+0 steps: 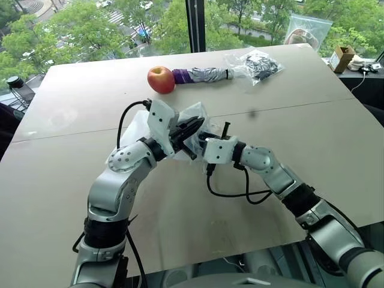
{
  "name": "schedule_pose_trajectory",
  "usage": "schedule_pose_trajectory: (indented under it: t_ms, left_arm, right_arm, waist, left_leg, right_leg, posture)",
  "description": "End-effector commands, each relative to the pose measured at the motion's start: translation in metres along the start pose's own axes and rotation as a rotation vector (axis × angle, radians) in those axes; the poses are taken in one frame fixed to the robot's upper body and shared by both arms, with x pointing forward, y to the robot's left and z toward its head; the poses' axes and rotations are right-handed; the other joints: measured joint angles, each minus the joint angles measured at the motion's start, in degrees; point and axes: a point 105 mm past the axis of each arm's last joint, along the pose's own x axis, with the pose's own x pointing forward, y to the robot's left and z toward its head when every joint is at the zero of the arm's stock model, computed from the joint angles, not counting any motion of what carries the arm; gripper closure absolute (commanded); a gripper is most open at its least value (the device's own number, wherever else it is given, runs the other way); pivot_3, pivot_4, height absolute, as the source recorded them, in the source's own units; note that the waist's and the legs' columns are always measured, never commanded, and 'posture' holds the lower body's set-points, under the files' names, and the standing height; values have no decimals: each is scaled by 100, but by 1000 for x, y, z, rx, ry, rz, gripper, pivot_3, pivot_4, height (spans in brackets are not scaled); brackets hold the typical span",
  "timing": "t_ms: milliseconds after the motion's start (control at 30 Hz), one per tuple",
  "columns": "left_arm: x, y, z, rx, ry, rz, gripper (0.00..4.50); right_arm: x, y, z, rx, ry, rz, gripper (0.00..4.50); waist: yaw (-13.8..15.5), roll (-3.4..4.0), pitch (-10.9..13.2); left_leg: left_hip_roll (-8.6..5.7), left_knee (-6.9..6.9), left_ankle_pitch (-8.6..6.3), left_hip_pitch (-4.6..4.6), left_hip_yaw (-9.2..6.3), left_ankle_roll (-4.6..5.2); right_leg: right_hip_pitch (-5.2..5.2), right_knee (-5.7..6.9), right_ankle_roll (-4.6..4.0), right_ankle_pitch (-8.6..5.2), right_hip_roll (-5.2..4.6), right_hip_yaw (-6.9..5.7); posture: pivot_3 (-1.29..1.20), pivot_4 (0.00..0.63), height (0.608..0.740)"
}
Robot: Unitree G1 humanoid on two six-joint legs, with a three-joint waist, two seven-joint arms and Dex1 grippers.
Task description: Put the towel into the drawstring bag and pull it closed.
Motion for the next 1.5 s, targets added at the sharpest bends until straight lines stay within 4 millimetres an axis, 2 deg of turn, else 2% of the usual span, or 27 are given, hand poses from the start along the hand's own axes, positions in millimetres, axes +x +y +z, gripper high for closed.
schedule_pose_trajectory:
  t_ms: [33, 100, 167, 233, 300, 400, 467, 500, 533, 567, 633, 967, 1267, 1333, 1400, 1467, 1500]
  left_arm:
    - [-1, -9, 11, 25, -36, -61, 4500]
    - [-2, -17, 10, 14, -33, -105, 4500]
    - [-3, -24, 8, -3, -26, -147, 4500]
    - [-4, -25, 7, -9, -27, -153, 4500]
    - [-3, -23, 8, -16, -35, -139, 4500]
    - [-1, -12, 14, -31, -64, -95, 4500]
    - [1, -6, 17, -25, -74, -71, 4500]
    - [2, -3, 18, -23, -80, -56, 4500]
    - [3, 3, 19, -17, -86, -27, 4500]
    - [4, 8, 20, -12, -88, -2, 4500]
    - [5, 14, 20, 2, -85, 20, 4500]
    - [5, 14, 13, 19, -59, 5, 4500]
    - [1, 14, 9, 22, -47, 10, 4500]
    - [0, 15, 9, 25, -47, 12, 4500]
    - [0, 16, 10, 26, -48, 14, 4500]
    - [0, 16, 11, 26, -50, 14, 4500]
    - [-1, 16, 12, 26, -53, 13, 4500]
  right_arm:
    - [-1, -23, 0, 28, -9, -108, 4485]
    - [2, -36, 3, 214, -29, -199, 4485]
    - [4, -52, 8, 546, -82, -305, 4485]
    - [6, -56, 14, 781, -130, -314, 4485]
    - [6, -58, 18, 921, -152, -303, 4485]
    - [6, -54, 23, 1151, -159, -245, 3279]
    - [4, -52, 23, 1167, -131, -229, 2226]
    - [3, -49, 21, 1162, -113, -223, 1888]
    - [1, -46, 18, 1153, -82, -221, 1093]
    - [-2, -43, 15, 1147, -59, -209, 651]
    - [-9, -36, 13, 1123, -26, -158, 43]
    - [-47, -29, -7, 1026, 86, -82, 43]
    - [-94, -57, -26, 968, 73, -212, 43]
    - [-101, -62, -48, 812, 186, -260, 43]
    - [-102, -60, -69, 639, 305, -250, 43]
    - [-95, -51, -77, 523, 338, -197, 43]
    - [-88, -49, -79, 531, 323, -203, 43]
  waist:
    - [3, 0, 0]
    - [1, -1, 1]
    - [-15, -2, 0]
    - [-9, -1, 1]
    - [15, 0, 1]
    - [55, 2, 3]
    - [63, 2, 3]
    - [59, 3, 3]
    - [41, 3, 3]
    - [33, 3, 3]
    - [27, 3, 3]
    - [14, 2, 3]
    - [22, 1, 4]
    - [21, 1, 4]
    - [16, 0, 4]
    - [9, 0, 4]
    - [7, 0, 4]
  left_leg:
    - [0, 0, 0, -1, 0, 0]
    - [1, 0, 0, -3, -1, 0]
    - [7, -2, 0, 0, 2, 0]
    - [19, -4, 0, 1, 2, 0]
    - [20, -3, -5, 0, -3, 8]
    - [8, -2, -13, -1, -6, 23]
    - [1, 1, -14, -2, -7, 24]
    - [0, 2, -14, 0, -7, 24]
    - [-1, 1, -14, 0, -7, 24]
    - [-1, -1, -14, 1, -7, 24]
    - [-1, -2, -14, 0, -8, 24]
    - [-1, 0, -14, -2, -5, 25]
    - [0, 1, -14, -3, -4, 25]
    - [0, 1, -14, -2, -3, 25]
    - [-1, 1, -14, 0, 1, 25]
    - [-3, 1, -14, 5, 8, 25]
    - [-2, 1, -14, 5, 9, 24]
  right_leg:
    - [0, -1, 0, 0, 0, 0]
    - [0, -2, 0, 0, -2, 1]
    - [0, -1, -1, 0, 0, 6]
    - [-1, 4, -2, 0, 6, 8]
    - [-2, 4, -2, 0, 6, 3]
    - [0, 3, -2, 0, -3, -1]
    - [1, 5, -2, 1, -8, -2]
    - [1, 5, -2, 1, -7, -2]
    - [0, 7, -2, 0, -7, -3]
    - [0, 7, -2, 0, -2, -4]
    - [-1, 6, -1, 0, -2, -6]
    - [1, 3, -1, 0, -3, -5]
    - [1, 1, 0, 0, -4, -4]
    - [2, 1, 0, 0, -4, -4]
    - [3, 2, 0, 0, -3, -3]
    - [3, 6, 0, 0, -2, 0]
    - [3, 6, 0, 0, 0, 0]
  posture:
    - [0, 150, 740]
    - [0, 150, 740]
    - [0, 150, 740]
    - [0, 150, 740]
    - [0, 150, 740]
    - [0, 150, 740]
    - [0, 150, 740]
    - [0, 150, 740]
    - [0, 150, 740]
    - [0, 150, 740]
    - [0, 150, 740]
    - [0, 150, 740]
    - [0, 150, 740]
    - [0, 150, 740]
    - [0, 150, 740]
    - [0, 150, 740]
    - [0, 150, 740]
